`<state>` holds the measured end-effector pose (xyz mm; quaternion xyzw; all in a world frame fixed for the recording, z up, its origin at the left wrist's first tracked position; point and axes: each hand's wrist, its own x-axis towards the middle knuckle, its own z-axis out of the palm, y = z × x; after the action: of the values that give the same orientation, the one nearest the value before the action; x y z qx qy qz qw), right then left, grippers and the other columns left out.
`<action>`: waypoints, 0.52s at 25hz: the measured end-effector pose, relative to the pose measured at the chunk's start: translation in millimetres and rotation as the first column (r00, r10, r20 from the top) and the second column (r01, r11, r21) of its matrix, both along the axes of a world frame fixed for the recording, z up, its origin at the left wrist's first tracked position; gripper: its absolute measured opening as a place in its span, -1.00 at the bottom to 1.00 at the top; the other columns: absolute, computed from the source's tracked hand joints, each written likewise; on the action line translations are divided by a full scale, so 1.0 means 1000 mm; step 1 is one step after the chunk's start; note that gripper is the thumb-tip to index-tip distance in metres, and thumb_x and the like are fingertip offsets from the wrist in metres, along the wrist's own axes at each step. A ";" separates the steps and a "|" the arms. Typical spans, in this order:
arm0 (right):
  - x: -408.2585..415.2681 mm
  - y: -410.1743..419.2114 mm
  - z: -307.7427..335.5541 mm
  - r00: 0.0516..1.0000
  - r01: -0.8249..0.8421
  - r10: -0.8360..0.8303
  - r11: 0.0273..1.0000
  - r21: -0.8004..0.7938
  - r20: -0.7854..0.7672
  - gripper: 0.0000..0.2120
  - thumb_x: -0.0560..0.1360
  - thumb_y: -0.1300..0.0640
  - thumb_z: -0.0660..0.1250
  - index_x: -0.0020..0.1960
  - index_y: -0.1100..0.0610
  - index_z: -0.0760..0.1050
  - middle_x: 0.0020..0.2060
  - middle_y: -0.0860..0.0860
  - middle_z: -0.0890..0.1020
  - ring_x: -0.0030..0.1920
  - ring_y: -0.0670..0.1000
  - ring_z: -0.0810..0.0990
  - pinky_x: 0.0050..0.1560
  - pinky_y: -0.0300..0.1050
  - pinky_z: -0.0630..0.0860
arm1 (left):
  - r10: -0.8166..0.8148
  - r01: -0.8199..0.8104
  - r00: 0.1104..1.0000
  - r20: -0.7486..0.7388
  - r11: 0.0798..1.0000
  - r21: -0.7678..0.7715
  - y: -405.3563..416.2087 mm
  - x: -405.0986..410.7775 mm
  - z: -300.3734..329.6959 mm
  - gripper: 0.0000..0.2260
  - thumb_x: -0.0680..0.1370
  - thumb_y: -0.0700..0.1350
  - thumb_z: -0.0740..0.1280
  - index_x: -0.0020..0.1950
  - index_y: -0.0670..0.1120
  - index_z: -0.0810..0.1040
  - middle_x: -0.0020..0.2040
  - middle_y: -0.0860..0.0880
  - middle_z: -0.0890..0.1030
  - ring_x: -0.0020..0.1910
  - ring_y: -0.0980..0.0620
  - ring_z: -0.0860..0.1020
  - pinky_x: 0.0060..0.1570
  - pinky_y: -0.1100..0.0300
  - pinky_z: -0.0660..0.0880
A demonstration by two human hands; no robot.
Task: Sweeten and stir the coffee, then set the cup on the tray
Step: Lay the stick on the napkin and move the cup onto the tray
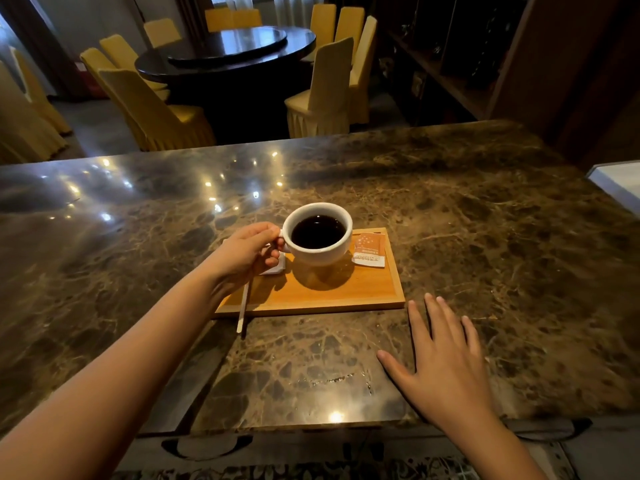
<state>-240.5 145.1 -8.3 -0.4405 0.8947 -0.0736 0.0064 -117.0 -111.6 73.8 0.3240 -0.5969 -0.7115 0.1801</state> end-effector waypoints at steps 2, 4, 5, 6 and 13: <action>0.000 0.000 0.001 1.000 0.001 -0.001 1.000 -0.011 0.007 -0.04 0.30 -0.47 -0.44 0.47 0.09 0.05 0.50 0.11 0.11 0.50 0.07 -0.02 0.44 0.12 -0.08 | -0.025 0.025 1.000 0.015 1.000 0.013 -0.008 -0.003 -0.005 -0.75 0.61 -0.26 0.08 -0.20 -0.20 0.47 -0.33 -0.06 0.48 -0.49 0.18 0.43 -0.51 0.40 0.41; 0.000 0.000 0.001 1.000 -0.002 0.002 1.000 -0.010 0.005 -0.05 0.31 -0.47 -0.43 0.47 0.10 0.05 0.50 0.11 0.11 0.50 0.07 -0.02 0.44 0.12 -0.08 | -0.052 0.051 0.998 0.024 0.998 0.023 -0.014 -0.005 -0.010 -0.75 0.60 -0.25 0.08 -0.20 -0.19 0.47 -0.32 -0.07 0.46 -0.49 0.18 0.43 -0.50 0.39 0.43; 0.000 0.000 0.001 1.000 -0.006 0.006 1.000 -0.007 0.003 -0.05 0.31 -0.47 -0.43 0.47 0.09 0.04 0.50 0.11 0.10 0.50 0.06 -0.03 0.44 0.12 -0.09 | -0.065 0.064 0.998 0.024 0.997 0.030 -0.016 -0.006 -0.013 -0.75 0.60 -0.24 0.08 -0.21 -0.18 0.47 -0.31 -0.09 0.44 -0.50 0.17 0.42 -0.51 0.37 0.43; 0.000 0.000 0.001 1.000 -0.007 0.007 1.000 -0.005 0.005 -0.05 0.31 -0.47 -0.43 0.47 0.09 0.04 0.50 0.11 0.10 0.50 0.07 -0.03 0.44 0.12 -0.09 | -0.079 0.078 0.997 0.023 0.996 0.039 -0.017 -0.007 -0.015 -0.75 0.60 -0.23 0.08 -0.22 -0.18 0.47 -0.32 -0.10 0.41 -0.50 0.17 0.42 -0.51 0.36 0.44; 0.001 0.001 0.002 1.000 -0.004 0.005 1.000 -0.024 0.021 -0.09 0.36 -0.46 -0.34 0.45 0.12 0.14 0.47 0.14 0.20 0.48 0.09 0.07 0.43 0.18 0.02 | -0.108 0.105 0.993 0.040 0.992 0.068 -0.022 -0.008 -0.017 -0.74 0.61 -0.23 0.09 -0.21 -0.18 0.48 -0.37 -0.03 0.49 -0.48 0.17 0.43 -0.50 0.39 0.41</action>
<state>-239.9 146.1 -5.9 -0.4416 0.8927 -0.0890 0.0105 -125.1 -134.0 56.6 0.3128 -0.5933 -0.7323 0.1181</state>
